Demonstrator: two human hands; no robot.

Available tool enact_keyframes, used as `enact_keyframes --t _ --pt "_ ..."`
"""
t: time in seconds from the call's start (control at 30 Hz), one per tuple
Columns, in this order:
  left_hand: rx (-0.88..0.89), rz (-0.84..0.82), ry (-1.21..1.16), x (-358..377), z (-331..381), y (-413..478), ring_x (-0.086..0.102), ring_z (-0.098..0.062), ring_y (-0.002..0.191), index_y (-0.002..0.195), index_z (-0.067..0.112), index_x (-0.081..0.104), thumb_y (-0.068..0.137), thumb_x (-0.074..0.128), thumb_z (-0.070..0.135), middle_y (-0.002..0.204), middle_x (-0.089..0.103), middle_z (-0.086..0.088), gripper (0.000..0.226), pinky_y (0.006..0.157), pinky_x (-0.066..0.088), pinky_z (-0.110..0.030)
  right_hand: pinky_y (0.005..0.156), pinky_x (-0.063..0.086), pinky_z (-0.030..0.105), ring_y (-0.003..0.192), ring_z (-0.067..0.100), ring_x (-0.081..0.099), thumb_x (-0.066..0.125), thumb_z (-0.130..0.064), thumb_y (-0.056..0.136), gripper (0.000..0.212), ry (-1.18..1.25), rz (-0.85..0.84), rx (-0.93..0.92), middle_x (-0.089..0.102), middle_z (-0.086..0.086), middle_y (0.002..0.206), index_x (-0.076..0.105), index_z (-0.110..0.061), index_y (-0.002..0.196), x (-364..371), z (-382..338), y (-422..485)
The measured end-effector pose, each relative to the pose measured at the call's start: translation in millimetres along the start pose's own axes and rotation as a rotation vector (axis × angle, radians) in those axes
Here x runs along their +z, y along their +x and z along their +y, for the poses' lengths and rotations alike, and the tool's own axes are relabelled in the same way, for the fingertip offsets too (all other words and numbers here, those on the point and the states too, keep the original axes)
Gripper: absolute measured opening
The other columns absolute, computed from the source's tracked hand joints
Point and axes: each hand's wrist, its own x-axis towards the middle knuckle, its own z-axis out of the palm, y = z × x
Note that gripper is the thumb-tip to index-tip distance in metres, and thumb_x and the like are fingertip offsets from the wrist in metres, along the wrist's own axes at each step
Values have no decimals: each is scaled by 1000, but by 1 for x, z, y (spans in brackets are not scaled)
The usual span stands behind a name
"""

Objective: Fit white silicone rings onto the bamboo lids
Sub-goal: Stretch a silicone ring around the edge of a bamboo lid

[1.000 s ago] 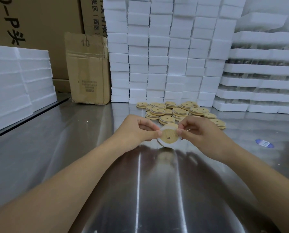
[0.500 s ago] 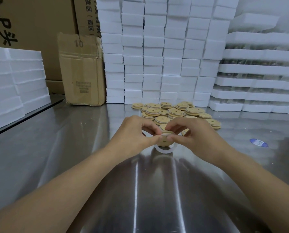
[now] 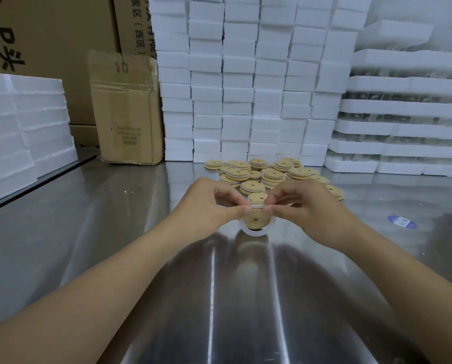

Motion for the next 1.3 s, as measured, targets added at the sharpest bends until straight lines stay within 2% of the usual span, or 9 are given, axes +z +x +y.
enact_keyframes --t 0.27,0.47,0.6,0.73,0.8,0.87,0.93,1.17,1.3 --pt "-5 -11 -18 -1 -5 3 80 -12 85 80 32 85 83 91 16 85 83 7 17 85 61 -27 83 55 21 85 7 73 81 -13 92 11 -45 -23 17 78 -7 85 78 -18 83 -1 3 1" --pt "-13 20 -96 2 -6 3 81 -13 84 84 19 85 85 90 11 85 83 1 9 80 60 -19 80 57 23 84 12 74 79 -15 93 9 13 -3 31 79 -2 87 78 -17 85 -3 5 2" --pt "-43 21 -131 1 -6 4 81 -16 84 86 14 84 84 90 10 86 83 -3 8 82 61 -22 72 49 17 73 5 65 78 -15 95 10 27 -40 75 78 0 83 77 -13 86 -5 8 2" --pt "-61 25 -147 1 -7 5 81 -18 84 85 17 84 84 90 11 87 83 -3 9 83 61 -23 69 44 13 67 -2 57 74 -15 99 14 -2 -59 76 68 -16 71 72 -13 85 -5 8 1" --pt "-59 29 -130 1 -8 6 81 -17 84 83 20 83 84 89 10 86 83 -2 12 85 62 -26 71 50 22 70 3 58 72 -14 100 15 3 -61 73 69 -11 75 70 -13 85 -5 7 1" --pt "-60 31 -139 1 -9 8 80 -17 84 83 20 83 85 88 8 87 83 -4 13 88 64 -30 77 54 32 74 10 59 71 -13 100 15 19 -63 79 72 4 81 70 -9 86 -5 6 0" --pt "-72 27 -183 1 -11 7 80 -18 85 83 19 83 85 88 7 88 83 -7 13 88 65 -34 78 55 33 74 12 59 72 -13 100 14 30 -55 89 73 13 85 71 -6 88 -4 6 0" --pt "-104 33 -225 0 -13 5 79 -16 81 90 10 80 87 87 7 88 83 -9 8 80 66 -32 80 59 40 79 14 64 72 -13 100 14 45 -59 147 76 17 90 74 -9 87 1 11 -2" --pt "-110 32 -222 -4 -15 4 78 -18 81 93 6 79 87 86 7 90 82 -13 10 78 66 -32 79 59 38 86 24 71 70 -16 101 14 59 -40 151 77 16 91 72 -12 88 5 15 -2"
